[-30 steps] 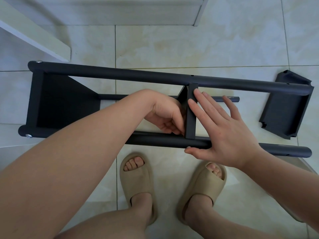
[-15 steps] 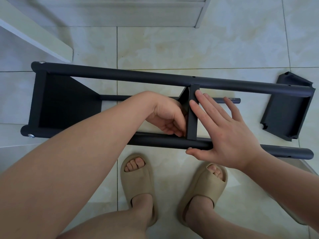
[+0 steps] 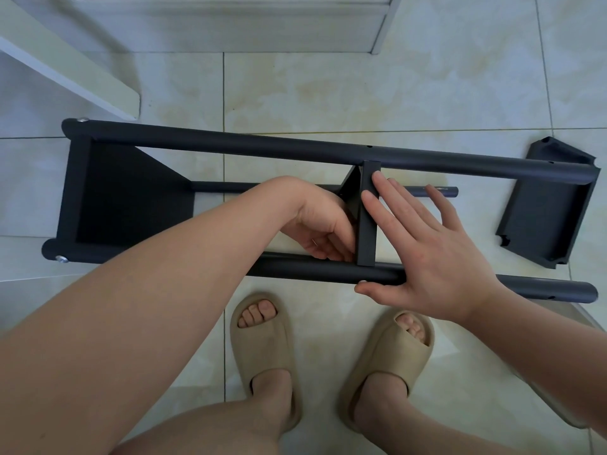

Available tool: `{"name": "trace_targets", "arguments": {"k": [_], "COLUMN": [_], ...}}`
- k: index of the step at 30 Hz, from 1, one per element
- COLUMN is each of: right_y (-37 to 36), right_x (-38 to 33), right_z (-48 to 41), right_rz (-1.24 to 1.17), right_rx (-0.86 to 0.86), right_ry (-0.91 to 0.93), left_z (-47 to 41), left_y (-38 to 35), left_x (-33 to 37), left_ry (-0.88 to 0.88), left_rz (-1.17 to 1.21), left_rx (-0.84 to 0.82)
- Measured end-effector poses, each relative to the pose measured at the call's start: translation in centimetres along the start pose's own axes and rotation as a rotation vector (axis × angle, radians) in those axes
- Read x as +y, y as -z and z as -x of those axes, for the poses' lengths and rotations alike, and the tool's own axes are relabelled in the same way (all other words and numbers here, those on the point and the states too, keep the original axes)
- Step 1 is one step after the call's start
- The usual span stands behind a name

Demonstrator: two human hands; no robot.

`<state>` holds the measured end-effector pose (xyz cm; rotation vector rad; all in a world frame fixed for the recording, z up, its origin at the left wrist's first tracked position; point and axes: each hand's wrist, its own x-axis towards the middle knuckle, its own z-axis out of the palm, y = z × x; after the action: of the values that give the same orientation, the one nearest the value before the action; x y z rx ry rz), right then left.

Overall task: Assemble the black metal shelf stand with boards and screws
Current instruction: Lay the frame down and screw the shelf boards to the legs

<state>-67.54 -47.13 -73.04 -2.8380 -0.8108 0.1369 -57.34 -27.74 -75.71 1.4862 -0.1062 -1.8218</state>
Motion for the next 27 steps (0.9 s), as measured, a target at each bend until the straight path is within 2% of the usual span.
{"name": "trace_targets", "arguments": {"k": [4,9,15,22,27], "right_y": [0.01,0.04,-0.1,-0.14,-0.08], "right_x": [-0.04,0.05,-0.01,0.06,0.01], "right_z": [0.01,0.03,0.06,0.05,0.03], "right_rz": [0.003,0.001,-0.002,-0.005,-0.008], "right_rx": [-0.005,-0.009,-0.007,0.002,-0.001], "right_ry": [0.001,-0.003,-0.001,0.002,-0.002], "left_z": [0.05,0.28,-0.02,0.1,0.13], "left_y": [-0.03,0.19,-0.08,0.26,0.32], "left_x": [0.26,-0.07,-0.1,-0.16,-0.51], "left_ry": [0.014,-0.033,0.001,-0.032,0.003], "left_rz": [-0.01,0.106,0.026,0.111,0.072], "left_rx": [-0.001,-0.023,0.0,-0.013,-0.022]}}
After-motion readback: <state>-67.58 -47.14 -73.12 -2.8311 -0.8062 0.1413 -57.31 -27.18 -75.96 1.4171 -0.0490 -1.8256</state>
